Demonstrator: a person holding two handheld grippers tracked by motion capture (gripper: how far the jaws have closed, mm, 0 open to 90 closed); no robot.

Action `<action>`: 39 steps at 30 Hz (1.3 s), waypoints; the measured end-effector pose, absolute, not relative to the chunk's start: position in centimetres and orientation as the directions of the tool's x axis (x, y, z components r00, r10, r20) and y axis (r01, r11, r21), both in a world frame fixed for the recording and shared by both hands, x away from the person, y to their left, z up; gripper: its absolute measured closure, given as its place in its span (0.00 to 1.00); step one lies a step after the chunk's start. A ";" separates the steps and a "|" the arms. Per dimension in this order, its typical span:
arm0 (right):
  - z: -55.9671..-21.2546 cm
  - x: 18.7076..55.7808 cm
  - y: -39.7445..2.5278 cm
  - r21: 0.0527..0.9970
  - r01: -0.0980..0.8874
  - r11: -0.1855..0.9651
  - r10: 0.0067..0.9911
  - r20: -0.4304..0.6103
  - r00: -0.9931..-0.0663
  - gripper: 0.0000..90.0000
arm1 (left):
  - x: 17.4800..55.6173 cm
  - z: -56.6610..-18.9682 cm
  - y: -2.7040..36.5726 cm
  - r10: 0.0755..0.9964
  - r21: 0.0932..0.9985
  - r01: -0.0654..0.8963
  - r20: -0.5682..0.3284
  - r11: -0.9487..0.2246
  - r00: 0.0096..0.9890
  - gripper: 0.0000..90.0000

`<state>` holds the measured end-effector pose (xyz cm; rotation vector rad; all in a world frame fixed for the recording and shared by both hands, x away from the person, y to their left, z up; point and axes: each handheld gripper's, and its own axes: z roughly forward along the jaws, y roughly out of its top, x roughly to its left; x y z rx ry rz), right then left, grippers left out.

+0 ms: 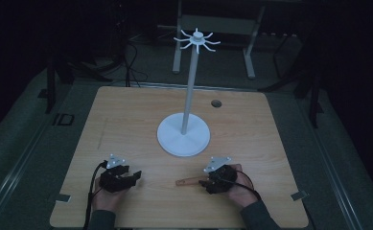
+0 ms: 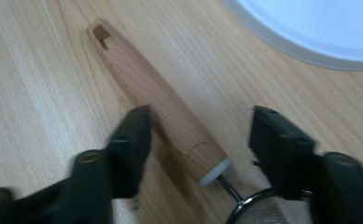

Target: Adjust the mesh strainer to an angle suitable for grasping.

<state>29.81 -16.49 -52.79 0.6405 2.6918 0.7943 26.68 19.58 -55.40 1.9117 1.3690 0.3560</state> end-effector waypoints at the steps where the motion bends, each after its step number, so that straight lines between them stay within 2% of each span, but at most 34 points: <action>1: -52.9 29.9 -16.4 0.558 0.335 0.759 0.474 -0.121 -0.872 0.53 | 26.7 -55.4 19.6 0.901 0.704 0.693 -0.191 -0.152 0.391 0.46; 9: -52.7 30.6 -15.5 0.511 0.332 0.793 0.448 -0.118 -0.886 0.72 | 26.7 -55.4 19.6 0.901 0.705 0.693 -0.192 -0.150 0.390 0.46; 18: -52.2 31.7 -14.4 0.406 0.314 0.858 0.388 -0.112 -0.915 0.74 | 26.7 -55.4 19.6 0.900 0.703 0.695 -0.193 -0.152 0.391 0.46; 24: -52.4 32.7 -13.5 0.317 0.307 0.897 0.343 -0.064 -0.937 0.75 | 26.7 -55.4 19.6 0.900 0.703 0.695 -0.193 -0.151 0.391 0.46; 30: -52.3 32.9 -13.3 0.303 0.305 0.903 0.334 -0.045 -0.942 0.77 | 26.7 -55.4 19.6 0.900 0.703 0.695 -0.193 -0.151 0.392 0.46; 39: -52.4 32.4 -13.5 0.325 0.283 0.902 0.323 -0.076 -0.943 0.77 | 26.7 -55.5 19.5 0.900 0.703 0.694 -0.190 -0.154 0.392 0.46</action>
